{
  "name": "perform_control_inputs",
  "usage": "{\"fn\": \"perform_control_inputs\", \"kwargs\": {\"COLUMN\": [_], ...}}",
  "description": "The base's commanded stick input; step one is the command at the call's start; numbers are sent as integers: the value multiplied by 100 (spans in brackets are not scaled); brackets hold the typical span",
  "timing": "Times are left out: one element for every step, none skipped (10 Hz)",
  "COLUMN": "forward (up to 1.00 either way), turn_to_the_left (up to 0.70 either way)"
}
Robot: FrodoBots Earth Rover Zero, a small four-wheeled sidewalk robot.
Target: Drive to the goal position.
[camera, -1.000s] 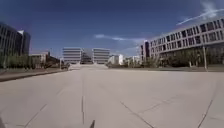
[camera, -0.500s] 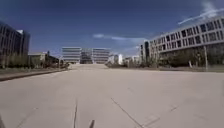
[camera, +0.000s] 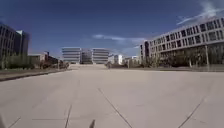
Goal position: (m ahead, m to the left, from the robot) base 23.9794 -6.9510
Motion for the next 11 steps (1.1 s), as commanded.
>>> {"fn": "perform_control_inputs", "kwargs": {"forward": [60, 60, 60, 60, 60, 60, 60, 60, 60, 60, 60], "turn_to_the_left": [-1, -1, -1, -1, -1, -1, -1, -1, -1, -1, -1]}}
